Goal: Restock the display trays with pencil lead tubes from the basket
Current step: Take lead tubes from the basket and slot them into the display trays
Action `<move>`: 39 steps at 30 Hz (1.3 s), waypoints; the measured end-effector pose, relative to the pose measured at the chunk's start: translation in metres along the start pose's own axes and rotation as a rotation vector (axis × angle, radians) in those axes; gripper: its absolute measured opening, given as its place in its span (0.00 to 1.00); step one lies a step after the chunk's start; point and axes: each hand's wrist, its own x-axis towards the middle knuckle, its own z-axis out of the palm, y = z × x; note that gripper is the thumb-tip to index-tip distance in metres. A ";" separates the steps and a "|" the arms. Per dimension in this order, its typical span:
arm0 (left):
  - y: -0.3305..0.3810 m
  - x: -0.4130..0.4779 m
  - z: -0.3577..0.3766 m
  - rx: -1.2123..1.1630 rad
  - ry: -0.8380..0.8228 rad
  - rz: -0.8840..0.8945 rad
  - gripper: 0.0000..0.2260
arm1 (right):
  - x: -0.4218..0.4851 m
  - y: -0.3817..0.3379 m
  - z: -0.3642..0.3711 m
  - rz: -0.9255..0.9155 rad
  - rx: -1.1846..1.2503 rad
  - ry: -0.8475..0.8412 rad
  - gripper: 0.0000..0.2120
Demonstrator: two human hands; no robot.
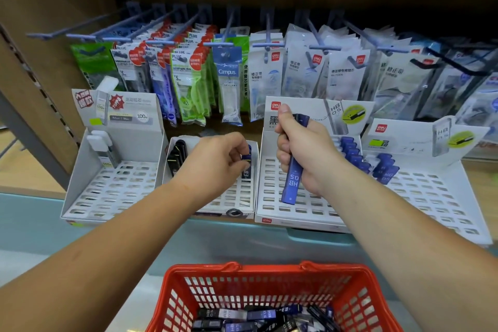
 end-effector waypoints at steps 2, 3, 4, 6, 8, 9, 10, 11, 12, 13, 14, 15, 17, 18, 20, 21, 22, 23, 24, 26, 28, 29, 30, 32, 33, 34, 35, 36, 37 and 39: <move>0.002 -0.003 0.000 0.047 0.008 0.024 0.06 | 0.000 -0.001 0.003 0.002 0.018 0.020 0.19; 0.003 -0.005 -0.001 0.074 0.030 0.034 0.06 | 0.000 -0.001 0.004 -0.004 0.031 0.034 0.19; 0.006 -0.007 -0.002 0.076 0.064 0.032 0.05 | 0.000 0.000 0.006 -0.013 0.046 0.051 0.18; 0.022 -0.015 -0.006 -0.146 0.079 -0.066 0.03 | 0.002 0.001 0.009 -0.039 0.085 0.089 0.18; 0.041 -0.024 -0.007 -0.505 -0.067 -0.242 0.07 | 0.004 0.003 0.013 -0.067 0.111 0.140 0.18; 0.048 -0.028 -0.007 -0.615 -0.161 -0.299 0.08 | 0.004 0.003 0.015 -0.077 0.114 0.170 0.18; 0.052 -0.031 -0.007 -0.651 -0.230 -0.320 0.09 | 0.005 0.004 0.018 -0.084 0.109 0.196 0.18; 0.054 -0.034 -0.007 -0.666 -0.264 -0.320 0.09 | 0.006 0.005 0.019 -0.093 0.099 0.209 0.18; 0.054 -0.035 -0.008 -0.682 -0.262 -0.320 0.08 | 0.006 0.005 0.020 -0.107 0.085 0.213 0.18; 0.053 -0.035 -0.009 -0.698 -0.229 -0.328 0.06 | 0.008 0.004 0.019 -0.126 0.057 0.219 0.18; 0.051 -0.034 -0.012 -0.706 -0.181 -0.342 0.04 | 0.008 0.003 0.016 -0.145 0.002 0.231 0.18; 0.048 -0.034 -0.016 -0.705 -0.134 -0.354 0.02 | 0.008 -0.001 0.011 -0.158 -0.075 0.237 0.18; 0.043 -0.034 -0.024 -0.708 -0.078 -0.367 0.04 | 0.003 -0.015 -0.001 -0.129 -0.216 0.188 0.21; 0.041 -0.034 -0.026 -0.712 -0.069 -0.364 0.05 | -0.001 -0.024 -0.008 -0.082 -0.277 0.141 0.24; 0.041 -0.036 -0.031 -0.705 -0.057 -0.347 0.05 | -0.010 -0.040 -0.024 0.020 -0.397 0.051 0.27; 0.043 -0.036 -0.032 -0.697 -0.044 -0.345 0.05 | -0.013 -0.046 -0.033 0.053 -0.442 0.008 0.26; 0.046 -0.036 -0.032 -0.689 -0.028 -0.348 0.04 | -0.016 -0.050 -0.040 0.071 -0.464 -0.028 0.24; 0.049 -0.035 -0.031 -0.681 -0.014 -0.347 0.04 | -0.018 -0.052 -0.047 0.075 -0.476 -0.048 0.21; 0.053 -0.033 -0.029 -0.669 -0.005 -0.343 0.04 | -0.021 -0.054 -0.053 0.068 -0.483 -0.051 0.18; 0.062 -0.027 -0.023 -0.634 -0.006 -0.317 0.05 | -0.024 -0.054 -0.065 0.041 -0.480 -0.041 0.14; 0.073 -0.019 -0.015 -0.613 -0.012 -0.285 0.07 | -0.026 -0.055 -0.077 0.022 -0.455 -0.035 0.15; 0.078 -0.013 -0.011 -0.609 -0.006 -0.273 0.07 | -0.027 -0.056 -0.084 0.016 -0.446 -0.030 0.16; 0.083 -0.007 -0.007 -0.596 0.002 -0.262 0.07 | -0.028 -0.057 -0.090 0.012 -0.437 -0.026 0.17; 0.091 0.004 0.000 -0.546 0.012 -0.232 0.07 | -0.029 -0.057 -0.103 0.013 -0.411 -0.023 0.21; 0.093 0.009 0.003 -0.509 0.016 -0.210 0.07 | -0.029 -0.056 -0.109 0.014 -0.401 -0.024 0.22; 0.095 0.014 0.005 -0.468 0.019 -0.188 0.07 | -0.028 -0.054 -0.114 0.013 -0.403 -0.030 0.23; 0.098 0.018 0.007 -0.438 0.017 -0.166 0.07 | -0.027 -0.052 -0.117 0.011 -0.418 -0.039 0.22; 0.102 0.020 0.008 -0.424 0.006 -0.149 0.06 | -0.027 -0.050 -0.120 0.012 -0.441 -0.052 0.20; 0.105 0.022 0.010 -0.427 -0.014 -0.135 0.06 | -0.027 -0.049 -0.122 0.016 -0.467 -0.067 0.15; 0.115 0.022 0.014 -0.469 -0.072 -0.107 0.06 | -0.027 -0.047 -0.127 0.027 -0.492 -0.085 0.06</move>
